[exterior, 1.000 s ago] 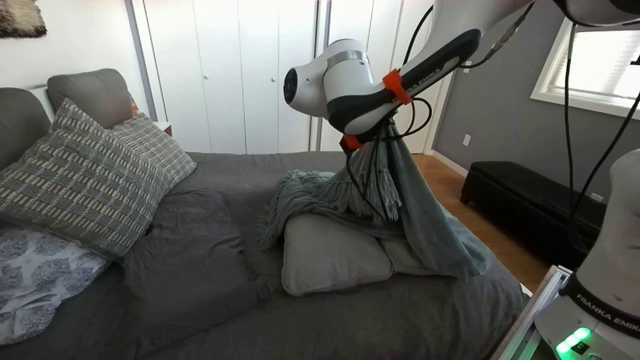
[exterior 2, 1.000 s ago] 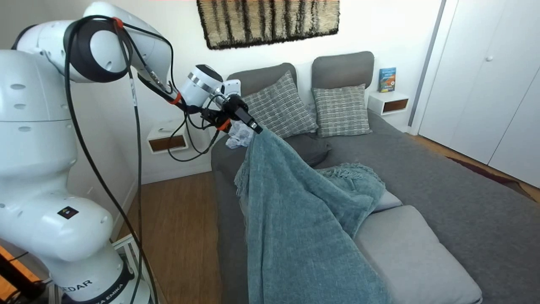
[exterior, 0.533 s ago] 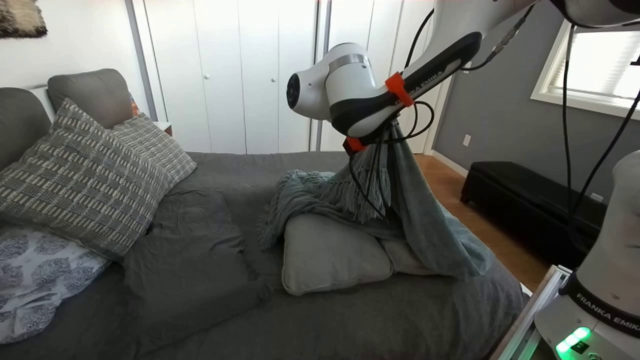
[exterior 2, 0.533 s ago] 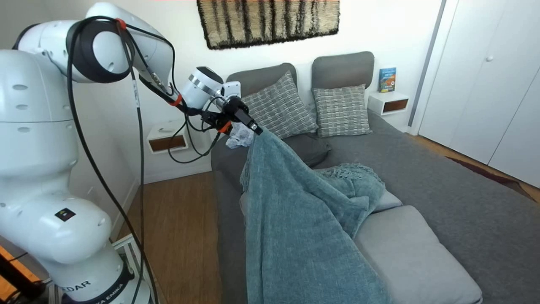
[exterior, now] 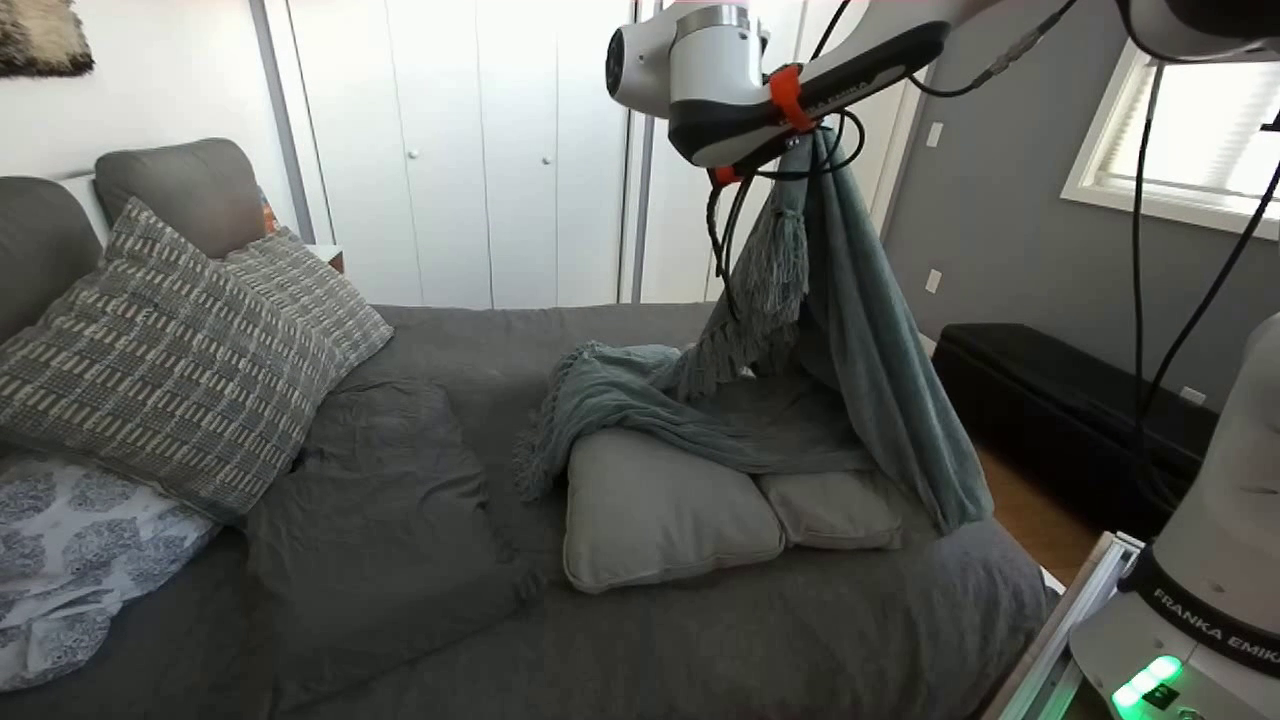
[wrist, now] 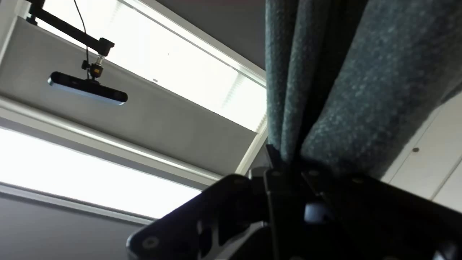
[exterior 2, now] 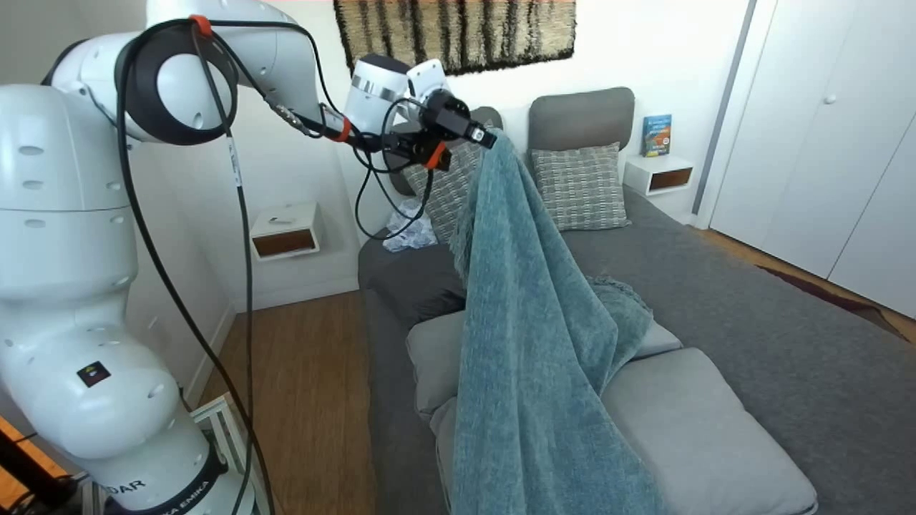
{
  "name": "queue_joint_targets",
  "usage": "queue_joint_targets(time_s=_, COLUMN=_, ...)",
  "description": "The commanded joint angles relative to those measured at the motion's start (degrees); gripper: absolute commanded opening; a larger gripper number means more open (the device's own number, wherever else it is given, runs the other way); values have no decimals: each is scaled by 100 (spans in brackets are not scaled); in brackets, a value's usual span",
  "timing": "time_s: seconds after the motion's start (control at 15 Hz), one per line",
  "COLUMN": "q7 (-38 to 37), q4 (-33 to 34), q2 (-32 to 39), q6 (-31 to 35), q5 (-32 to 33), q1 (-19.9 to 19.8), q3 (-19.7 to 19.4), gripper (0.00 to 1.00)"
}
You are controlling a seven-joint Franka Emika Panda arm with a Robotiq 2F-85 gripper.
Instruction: Unfold the fleece then turn it over
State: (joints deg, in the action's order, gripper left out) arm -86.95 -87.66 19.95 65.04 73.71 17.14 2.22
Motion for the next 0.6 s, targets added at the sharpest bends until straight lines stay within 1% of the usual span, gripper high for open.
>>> queue_joint_targets(time_s=0.0, q7=95, q4=1430, q2=314, q6=-506, q5=625, q1=-22, q3=66, gripper=1)
queue_joint_targets(time_s=0.27, q7=63, q4=2575, q2=485, q6=-743, q5=1177, q1=55, q3=17, gripper=1)
queue_joint_targets(time_s=0.4, q7=16, q4=3117, q2=560, q6=-954, q5=1300, q1=92, q3=-8, gripper=1)
queue_joint_targets(time_s=0.47, q7=-4, q4=3382, q2=616, q6=-1077, q5=1372, q1=129, q3=-25, gripper=1)
queue_joint_targets(time_s=0.53, q7=-35, q4=3625, q2=742, q6=-1138, q5=1590, q1=212, q3=-58, gripper=1)
